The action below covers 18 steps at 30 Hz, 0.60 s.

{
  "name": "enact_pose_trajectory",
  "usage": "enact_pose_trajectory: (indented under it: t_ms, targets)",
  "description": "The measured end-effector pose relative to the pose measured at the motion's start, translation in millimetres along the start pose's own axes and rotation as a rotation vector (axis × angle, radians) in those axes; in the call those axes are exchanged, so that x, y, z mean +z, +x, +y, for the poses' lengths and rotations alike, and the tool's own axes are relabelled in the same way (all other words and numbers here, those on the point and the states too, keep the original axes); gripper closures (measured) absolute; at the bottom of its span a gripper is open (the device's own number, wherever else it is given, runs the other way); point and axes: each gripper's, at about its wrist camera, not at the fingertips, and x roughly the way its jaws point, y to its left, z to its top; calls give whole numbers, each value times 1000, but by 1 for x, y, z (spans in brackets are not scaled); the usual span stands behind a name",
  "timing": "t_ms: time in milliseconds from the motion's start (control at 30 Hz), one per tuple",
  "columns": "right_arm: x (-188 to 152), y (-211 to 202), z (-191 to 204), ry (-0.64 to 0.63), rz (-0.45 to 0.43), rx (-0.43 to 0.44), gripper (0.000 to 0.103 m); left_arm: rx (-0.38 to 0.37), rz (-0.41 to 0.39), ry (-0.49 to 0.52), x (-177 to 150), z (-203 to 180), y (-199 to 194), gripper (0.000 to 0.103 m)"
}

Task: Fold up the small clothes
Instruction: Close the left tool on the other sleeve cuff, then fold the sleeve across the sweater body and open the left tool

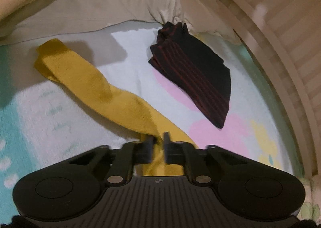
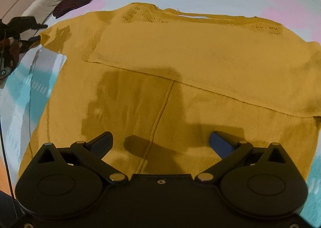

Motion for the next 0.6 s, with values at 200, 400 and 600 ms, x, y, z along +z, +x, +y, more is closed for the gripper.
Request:
enact_pose_trajectory:
  t_ms: [200,400,600]
  targets:
    - [1,-1,-2,3,-1,13,0,-54,-70,61,-3,-37,-29,99]
    - [1,-8,-14,62,-15,38,0,-166,-74,305,-39,-118,-61,99]
    - [4,-24,-37,154,-66,33,0,-343,39,614,-138,-208,-84,99]
